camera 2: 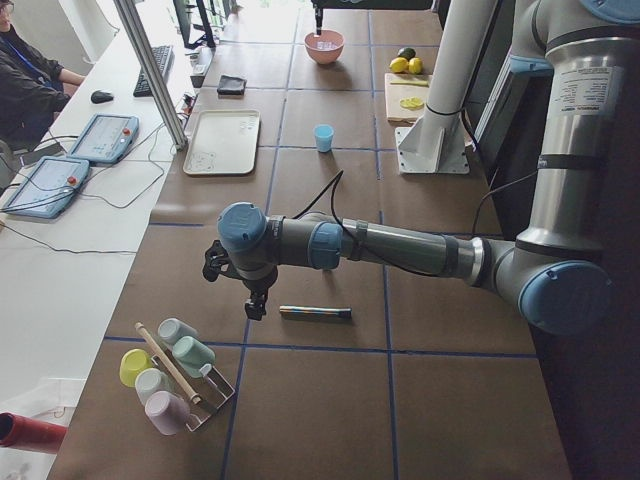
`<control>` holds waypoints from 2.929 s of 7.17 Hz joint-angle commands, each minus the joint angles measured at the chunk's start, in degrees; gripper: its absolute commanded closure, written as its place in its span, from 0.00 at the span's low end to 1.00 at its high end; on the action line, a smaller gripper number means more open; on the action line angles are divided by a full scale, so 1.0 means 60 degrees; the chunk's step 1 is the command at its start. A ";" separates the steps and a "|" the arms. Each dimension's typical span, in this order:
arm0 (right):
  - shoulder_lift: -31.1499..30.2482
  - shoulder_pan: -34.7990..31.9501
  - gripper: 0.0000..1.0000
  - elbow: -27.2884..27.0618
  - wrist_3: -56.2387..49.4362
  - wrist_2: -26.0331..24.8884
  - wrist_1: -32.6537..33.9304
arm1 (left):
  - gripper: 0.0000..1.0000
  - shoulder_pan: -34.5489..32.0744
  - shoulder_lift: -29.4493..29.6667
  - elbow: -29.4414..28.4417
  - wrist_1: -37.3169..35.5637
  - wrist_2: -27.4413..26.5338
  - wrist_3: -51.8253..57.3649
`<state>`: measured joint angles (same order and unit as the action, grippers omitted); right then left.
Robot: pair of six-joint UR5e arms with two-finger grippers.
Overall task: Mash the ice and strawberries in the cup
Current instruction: 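Carry the ice cube to the cup and drop it in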
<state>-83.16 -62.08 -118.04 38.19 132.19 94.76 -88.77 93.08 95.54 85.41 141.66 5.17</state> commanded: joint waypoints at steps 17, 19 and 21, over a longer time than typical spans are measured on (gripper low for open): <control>0.7269 0.5791 0.05 0.4469 0.6408 -0.3984 0.0847 | 0.00 0.0015 0.0015 -0.0044 -0.0012 -0.0055 -0.0011; 0.7283 0.5791 0.01 0.4455 0.6408 -0.3984 0.0847 | 0.00 0.0015 0.0015 0.0000 -0.0026 -0.0041 -0.0011; 0.7283 0.5776 0.01 0.4265 0.6423 -0.3999 0.0876 | 0.00 0.0015 0.0029 0.0000 -0.0026 -0.0055 -0.0011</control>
<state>-39.48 -27.38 -91.74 76.70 108.26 99.89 -88.68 93.22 95.52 85.26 141.35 5.10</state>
